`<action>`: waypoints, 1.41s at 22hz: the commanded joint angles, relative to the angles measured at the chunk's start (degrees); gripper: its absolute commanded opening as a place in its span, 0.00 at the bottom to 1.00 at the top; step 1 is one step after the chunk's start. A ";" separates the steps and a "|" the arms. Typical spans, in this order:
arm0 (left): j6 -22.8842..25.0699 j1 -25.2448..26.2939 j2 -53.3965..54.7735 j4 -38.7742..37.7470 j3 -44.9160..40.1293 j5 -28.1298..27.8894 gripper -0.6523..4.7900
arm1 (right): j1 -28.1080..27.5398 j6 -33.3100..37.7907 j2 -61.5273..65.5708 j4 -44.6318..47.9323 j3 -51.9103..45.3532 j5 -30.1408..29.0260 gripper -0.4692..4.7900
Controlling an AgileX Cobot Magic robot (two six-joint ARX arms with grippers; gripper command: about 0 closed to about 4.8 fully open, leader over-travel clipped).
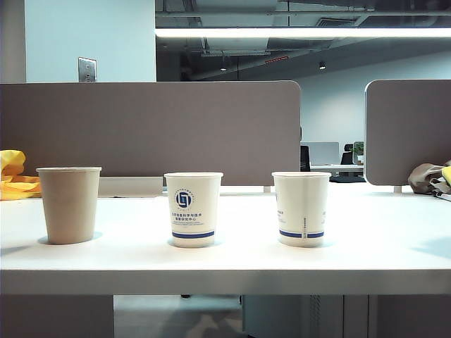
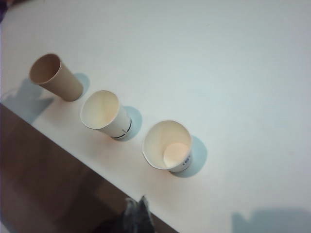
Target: Pick up all the paper cups on the table one by one and stack them together.
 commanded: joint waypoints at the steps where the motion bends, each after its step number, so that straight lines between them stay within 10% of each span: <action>1: 2.23 -0.72 8.48 0.31 3.93 2.36 0.11 | 4.48 -0.24 6.29 0.61 2.01 4.83 0.20; 6: 4.90 -1.57 16.66 0.90 4.85 -0.61 0.12 | 9.77 -3.45 15.39 4.31 2.16 11.98 0.24; 9: 5.22 -1.53 20.90 1.66 4.85 -2.82 0.30 | 9.79 -3.41 21.03 5.79 2.16 14.01 0.31; 31: 11.85 -1.46 34.38 -3.10 4.85 -11.85 0.34 | 9.79 -1.53 27.89 11.04 2.16 14.10 0.41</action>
